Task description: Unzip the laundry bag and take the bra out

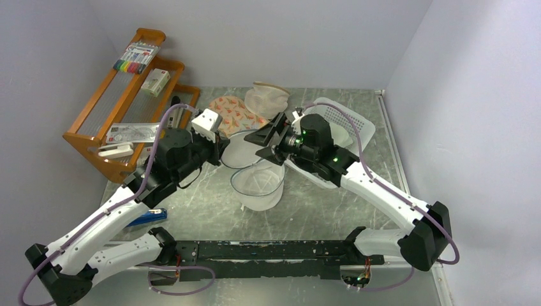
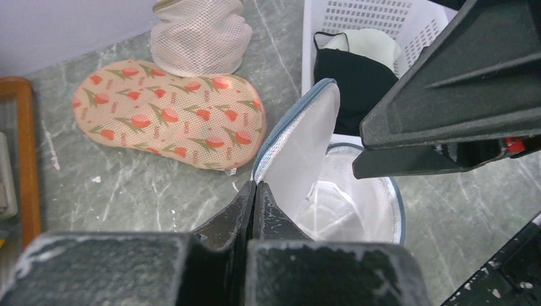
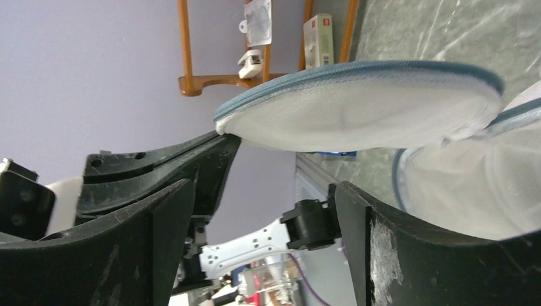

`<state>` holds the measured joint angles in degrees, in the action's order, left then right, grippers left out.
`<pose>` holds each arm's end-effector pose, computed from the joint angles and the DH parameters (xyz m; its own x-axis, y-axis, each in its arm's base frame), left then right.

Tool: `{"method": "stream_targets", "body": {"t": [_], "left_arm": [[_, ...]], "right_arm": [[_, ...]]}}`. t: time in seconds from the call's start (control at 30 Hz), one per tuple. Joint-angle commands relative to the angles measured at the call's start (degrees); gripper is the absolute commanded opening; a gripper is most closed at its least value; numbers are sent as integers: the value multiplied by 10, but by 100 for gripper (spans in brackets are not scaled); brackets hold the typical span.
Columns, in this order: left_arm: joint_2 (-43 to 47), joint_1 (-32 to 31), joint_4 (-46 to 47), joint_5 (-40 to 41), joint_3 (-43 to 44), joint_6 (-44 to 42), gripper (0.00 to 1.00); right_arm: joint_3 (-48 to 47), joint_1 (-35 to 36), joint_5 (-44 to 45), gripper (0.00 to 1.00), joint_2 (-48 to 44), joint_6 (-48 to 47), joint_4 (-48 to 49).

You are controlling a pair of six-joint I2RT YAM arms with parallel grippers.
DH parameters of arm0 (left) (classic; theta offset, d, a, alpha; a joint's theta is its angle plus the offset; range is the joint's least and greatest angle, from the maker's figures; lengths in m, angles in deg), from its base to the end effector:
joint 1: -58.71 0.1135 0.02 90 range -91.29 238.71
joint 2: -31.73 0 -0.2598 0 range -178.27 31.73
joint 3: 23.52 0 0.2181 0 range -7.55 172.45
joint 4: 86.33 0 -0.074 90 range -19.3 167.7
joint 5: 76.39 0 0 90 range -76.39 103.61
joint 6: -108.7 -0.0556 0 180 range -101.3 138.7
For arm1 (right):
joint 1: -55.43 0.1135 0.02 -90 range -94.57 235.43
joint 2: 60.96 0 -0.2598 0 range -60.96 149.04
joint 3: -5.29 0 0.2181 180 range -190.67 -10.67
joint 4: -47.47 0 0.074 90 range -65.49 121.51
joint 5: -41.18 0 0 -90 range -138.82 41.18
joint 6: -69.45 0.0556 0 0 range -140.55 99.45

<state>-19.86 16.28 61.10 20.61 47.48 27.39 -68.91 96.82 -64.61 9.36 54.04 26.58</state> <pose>0.1449 -0.1232 0.3601 -0.2541 0.0291 -0.9668 0.5500 0.8265 -0.1197 0.1941 0.1912 0.3356 -0.8599 0.4787 -0.1774 -0.0094 0.3326 0.9430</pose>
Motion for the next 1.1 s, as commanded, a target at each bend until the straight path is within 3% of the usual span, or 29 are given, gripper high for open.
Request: {"method": "stream_targets", "body": {"t": [0.0,0.13,0.23,0.43,0.57,0.93,1.07], "left_arm": [[-2,-20,18,58,11,-47,7],[-2,-38,26,74,8,-72,7],[-3,-50,29,82,9,-87,7],[-6,-69,43,95,-4,-120,7],[-1,-77,51,112,-13,-134,7],[-5,-91,56,126,-18,-155,7],[-1,-101,54,126,-20,-156,7]], "right_arm": [[-36,6,21,80,7,98,-12],[-38,6,48,74,12,144,13],[-70,6,96,70,23,151,-45],[-105,7,114,52,51,190,-65],[-139,13,121,50,73,185,-110],[-142,47,129,43,102,212,-84],[-141,50,131,26,106,204,-78]]}}
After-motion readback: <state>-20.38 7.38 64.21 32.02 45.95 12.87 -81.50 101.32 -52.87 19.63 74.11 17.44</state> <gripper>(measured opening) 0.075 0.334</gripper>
